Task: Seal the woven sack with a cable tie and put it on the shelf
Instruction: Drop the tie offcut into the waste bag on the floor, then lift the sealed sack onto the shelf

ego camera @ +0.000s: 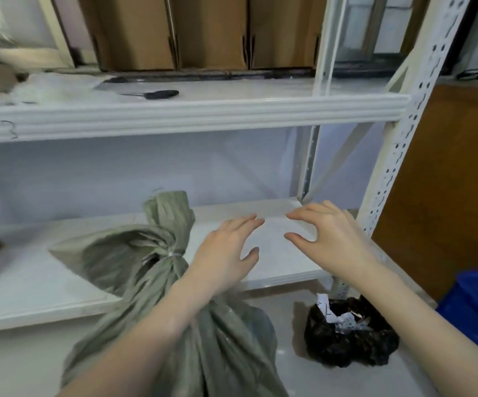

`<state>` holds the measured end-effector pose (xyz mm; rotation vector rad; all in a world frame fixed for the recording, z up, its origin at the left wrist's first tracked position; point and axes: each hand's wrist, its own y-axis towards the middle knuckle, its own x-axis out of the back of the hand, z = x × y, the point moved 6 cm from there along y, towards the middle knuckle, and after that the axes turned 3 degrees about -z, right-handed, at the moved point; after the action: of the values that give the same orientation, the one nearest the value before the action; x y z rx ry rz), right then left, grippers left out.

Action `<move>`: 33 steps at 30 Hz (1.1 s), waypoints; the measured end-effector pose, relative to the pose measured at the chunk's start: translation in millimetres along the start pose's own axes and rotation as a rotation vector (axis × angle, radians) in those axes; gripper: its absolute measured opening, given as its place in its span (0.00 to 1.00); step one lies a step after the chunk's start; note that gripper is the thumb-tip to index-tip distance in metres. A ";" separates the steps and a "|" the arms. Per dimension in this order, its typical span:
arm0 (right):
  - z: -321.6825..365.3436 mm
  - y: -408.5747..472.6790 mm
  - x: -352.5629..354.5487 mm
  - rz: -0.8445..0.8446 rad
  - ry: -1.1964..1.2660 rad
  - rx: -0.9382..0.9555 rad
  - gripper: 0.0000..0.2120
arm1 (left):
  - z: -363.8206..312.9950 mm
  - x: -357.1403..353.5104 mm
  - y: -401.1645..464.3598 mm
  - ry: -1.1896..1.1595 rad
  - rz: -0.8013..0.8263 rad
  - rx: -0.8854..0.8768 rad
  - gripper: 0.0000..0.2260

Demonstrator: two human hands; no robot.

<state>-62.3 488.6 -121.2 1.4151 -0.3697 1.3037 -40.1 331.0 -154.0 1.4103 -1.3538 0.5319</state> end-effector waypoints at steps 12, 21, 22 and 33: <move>143.5 10.5 -15.1 0.034 0.149 0.147 0.16 | 92.3 115.0 -90.6 -0.026 -0.210 0.132 0.21; 160.9 12.7 -77.7 0.081 0.254 0.075 0.14 | 137.7 88.4 -104.2 -0.185 -0.223 0.218 0.18; 159.6 12.3 -84.9 0.085 0.265 0.064 0.13 | 141.6 80.5 -104.0 -0.200 -0.211 0.238 0.18; 135.5 -1.8 -148.3 0.366 0.347 -0.234 0.31 | 166.7 17.5 -93.5 -0.316 0.059 0.457 0.17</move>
<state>-45.2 311.7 -214.8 0.9282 -0.5424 1.7094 -7.0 158.1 -230.4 1.8902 -1.5937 0.7108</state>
